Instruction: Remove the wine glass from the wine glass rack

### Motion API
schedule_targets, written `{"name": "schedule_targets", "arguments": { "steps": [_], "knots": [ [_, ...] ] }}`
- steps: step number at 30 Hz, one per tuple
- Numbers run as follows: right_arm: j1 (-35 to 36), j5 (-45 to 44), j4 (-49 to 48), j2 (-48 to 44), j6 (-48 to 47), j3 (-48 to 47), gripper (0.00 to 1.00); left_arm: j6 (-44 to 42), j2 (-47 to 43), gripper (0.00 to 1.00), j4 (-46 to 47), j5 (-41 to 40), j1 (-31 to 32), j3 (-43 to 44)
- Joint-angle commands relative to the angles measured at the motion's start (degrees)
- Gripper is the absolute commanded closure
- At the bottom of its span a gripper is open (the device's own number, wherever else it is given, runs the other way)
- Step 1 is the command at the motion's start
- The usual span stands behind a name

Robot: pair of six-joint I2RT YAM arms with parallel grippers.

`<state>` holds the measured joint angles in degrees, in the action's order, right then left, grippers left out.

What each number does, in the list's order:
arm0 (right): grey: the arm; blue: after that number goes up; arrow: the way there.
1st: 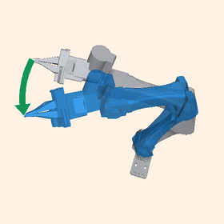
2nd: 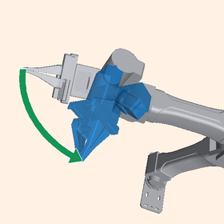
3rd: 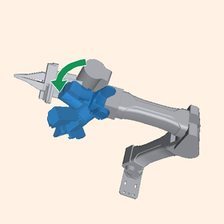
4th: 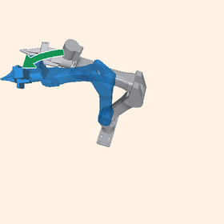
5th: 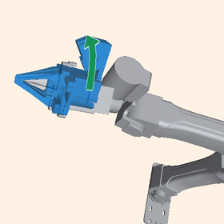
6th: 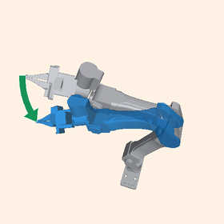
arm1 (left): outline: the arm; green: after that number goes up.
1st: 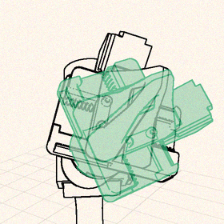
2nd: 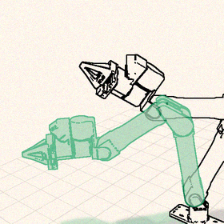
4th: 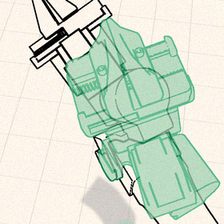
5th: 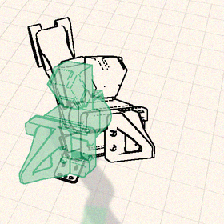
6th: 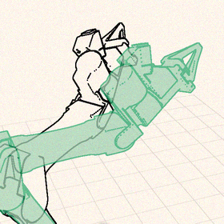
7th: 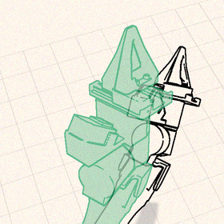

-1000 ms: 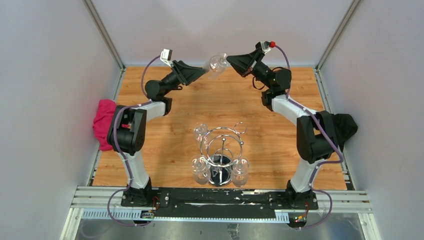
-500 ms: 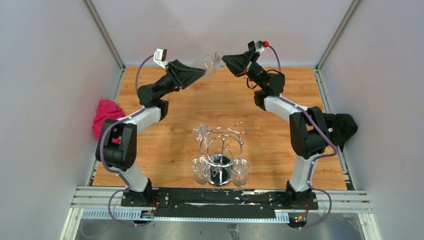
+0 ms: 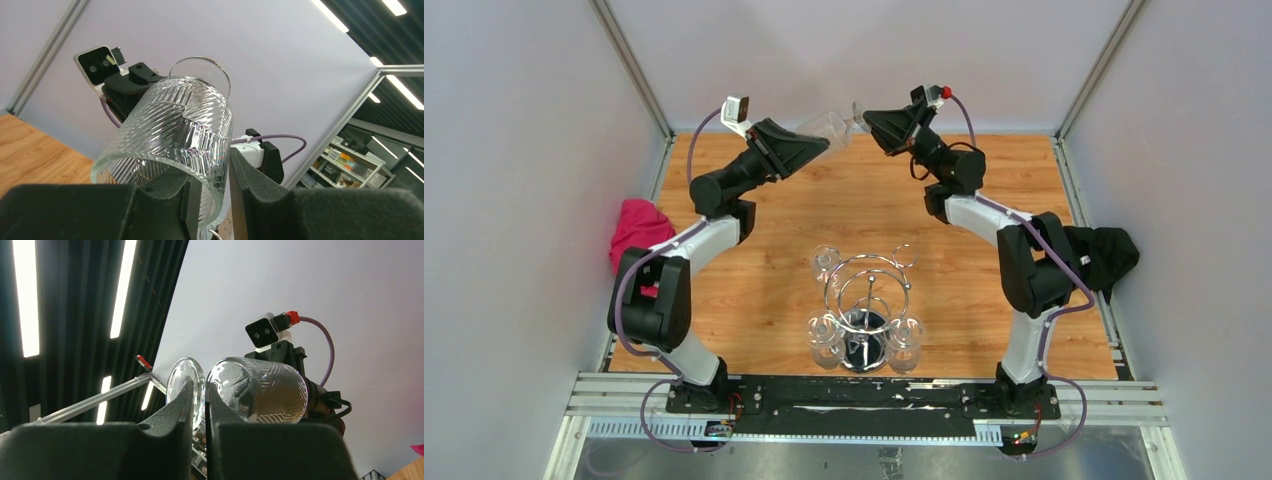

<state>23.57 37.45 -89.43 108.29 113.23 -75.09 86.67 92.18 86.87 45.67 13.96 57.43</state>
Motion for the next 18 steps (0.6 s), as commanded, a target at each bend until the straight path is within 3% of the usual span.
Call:
{"name": "schedule_targets", "arguments": {
  "steps": [1,8,11,18],
  "knots": [
    [5.4,6.13,-2.06,1.58,-2.87,0.46,1.0,0.92,-2.01,0.98,3.06,0.14,1.54,0.64],
    [5.52,6.47,-2.07,1.11,-2.98,0.73,1.0,-0.28,-3.55,1.0,3.08,-3.89,1.51,-2.63],
    [5.48,6.67,-2.07,0.72,-2.97,0.97,0.95,-1.3,-5.11,1.0,3.06,-5.68,1.45,-4.13],
    [5.47,6.43,-2.07,-0.52,-3.4,1.43,0.58,-3.12,-8.24,1.0,3.12,-7.34,1.43,-5.98]
  ]
}}
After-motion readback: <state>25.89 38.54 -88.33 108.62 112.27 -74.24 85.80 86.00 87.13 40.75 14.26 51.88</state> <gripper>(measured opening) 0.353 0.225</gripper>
